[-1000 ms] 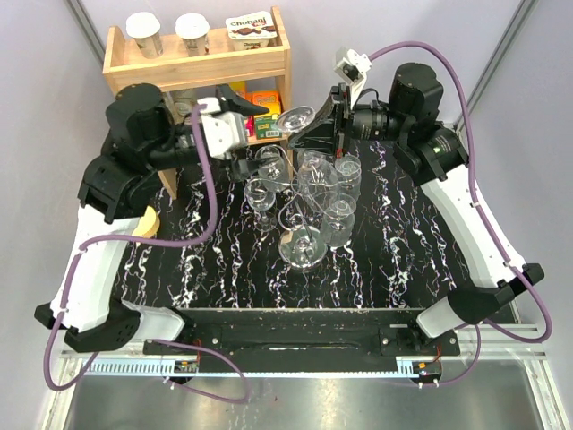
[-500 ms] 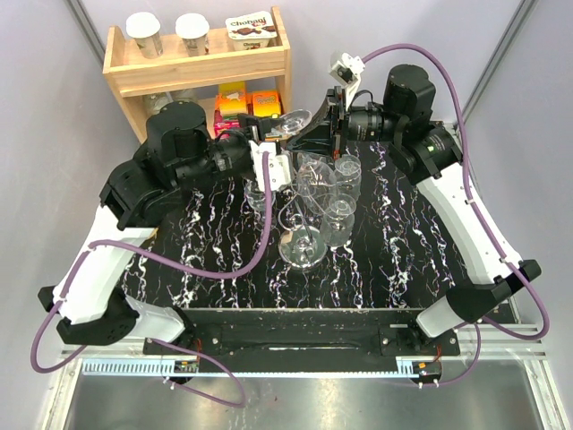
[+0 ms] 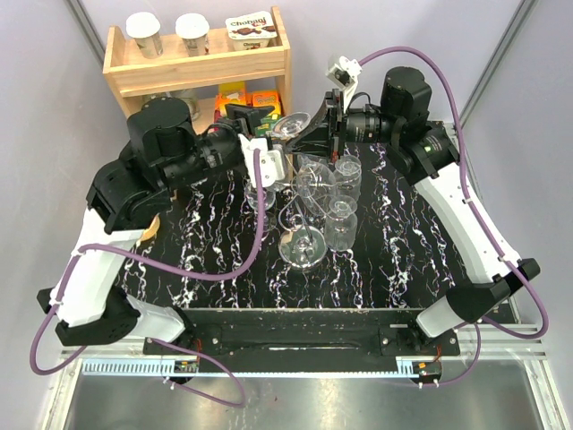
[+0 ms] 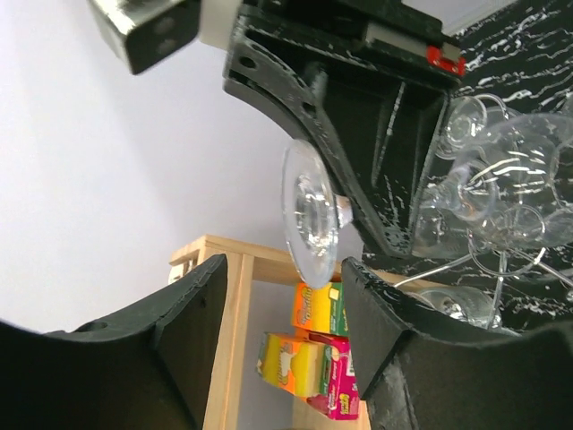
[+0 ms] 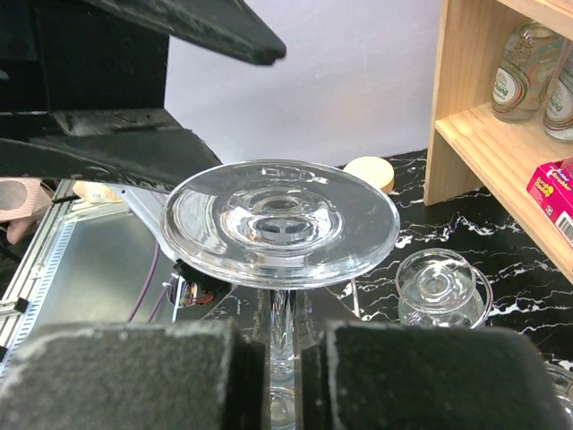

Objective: Place the wine glass upside down on the wine glass rack
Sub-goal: Adjust the wine glass.

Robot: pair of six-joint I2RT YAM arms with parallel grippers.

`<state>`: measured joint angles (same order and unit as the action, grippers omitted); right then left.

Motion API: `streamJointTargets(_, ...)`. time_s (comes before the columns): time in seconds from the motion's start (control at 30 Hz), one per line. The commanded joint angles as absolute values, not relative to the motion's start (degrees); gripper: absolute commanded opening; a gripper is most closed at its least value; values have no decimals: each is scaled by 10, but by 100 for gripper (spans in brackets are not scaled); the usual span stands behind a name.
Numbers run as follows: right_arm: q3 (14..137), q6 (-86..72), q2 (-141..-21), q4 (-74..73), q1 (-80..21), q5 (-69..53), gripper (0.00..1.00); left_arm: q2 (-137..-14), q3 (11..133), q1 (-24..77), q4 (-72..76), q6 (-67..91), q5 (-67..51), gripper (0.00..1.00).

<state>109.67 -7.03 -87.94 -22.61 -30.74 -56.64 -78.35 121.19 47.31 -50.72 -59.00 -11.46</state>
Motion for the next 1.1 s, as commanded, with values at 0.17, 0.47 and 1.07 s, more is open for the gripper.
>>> streamJointTargets(0.17,1107,-73,-864,-202,-308,-584,0,-795,1219,475,-479,-618,-96,53)
streamJointTargets(0.47,1109,-102,-870,-179,-308,-595,0,-808,1205,498,-467,-645,-61,37)
streamJointTargets(1.07,1096,-111,-863,-173,-308,-595,20,-812,1221,523,-438,-650,-11,0)
